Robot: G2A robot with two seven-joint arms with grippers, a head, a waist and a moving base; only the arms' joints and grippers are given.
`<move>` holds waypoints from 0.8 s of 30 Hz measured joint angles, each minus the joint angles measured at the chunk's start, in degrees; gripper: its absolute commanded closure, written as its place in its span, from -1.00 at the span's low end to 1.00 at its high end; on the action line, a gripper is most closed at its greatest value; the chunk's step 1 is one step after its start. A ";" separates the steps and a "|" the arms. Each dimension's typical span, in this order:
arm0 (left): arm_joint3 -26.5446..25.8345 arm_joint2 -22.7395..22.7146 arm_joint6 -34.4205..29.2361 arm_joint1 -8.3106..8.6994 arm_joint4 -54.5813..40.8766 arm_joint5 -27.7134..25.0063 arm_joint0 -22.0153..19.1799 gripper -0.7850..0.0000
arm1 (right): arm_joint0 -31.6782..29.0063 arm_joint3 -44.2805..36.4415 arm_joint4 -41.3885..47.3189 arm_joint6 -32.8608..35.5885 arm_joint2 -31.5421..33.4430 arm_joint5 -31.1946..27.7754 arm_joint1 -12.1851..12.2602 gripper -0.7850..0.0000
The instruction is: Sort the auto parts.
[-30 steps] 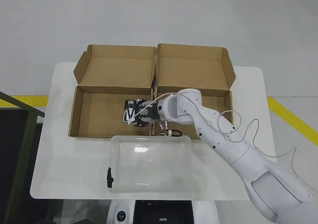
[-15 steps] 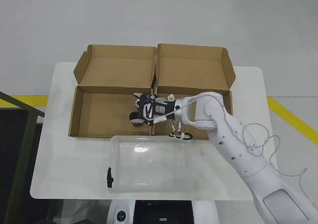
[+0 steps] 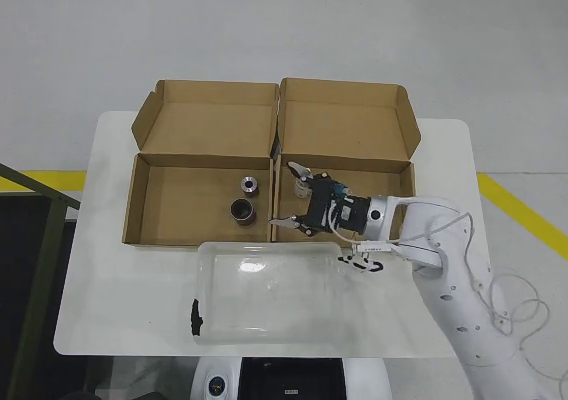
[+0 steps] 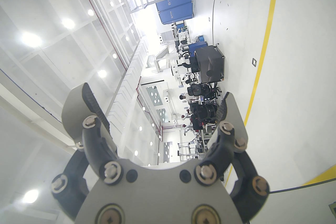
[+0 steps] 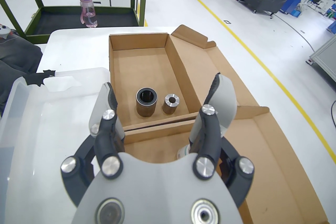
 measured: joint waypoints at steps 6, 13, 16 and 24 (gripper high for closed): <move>0.00 0.00 0.00 0.00 0.00 0.00 0.00 -1.00 | -7.07 -2.82 -3.18 -5.78 6.00 -0.16 1.39 -0.70; 0.00 0.00 0.00 0.00 0.00 0.00 0.00 -1.00 | -14.65 -4.98 -7.33 -13.31 12.48 3.47 2.54 -0.80; 0.00 0.00 0.00 0.00 0.00 0.00 0.00 -1.00 | -17.93 -4.93 -8.83 -15.79 15.39 5.05 3.00 -0.85; 0.00 0.00 0.00 0.00 0.00 0.00 0.00 -1.00 | -26.04 -5.70 -9.69 -21.79 24.42 6.32 4.22 -1.00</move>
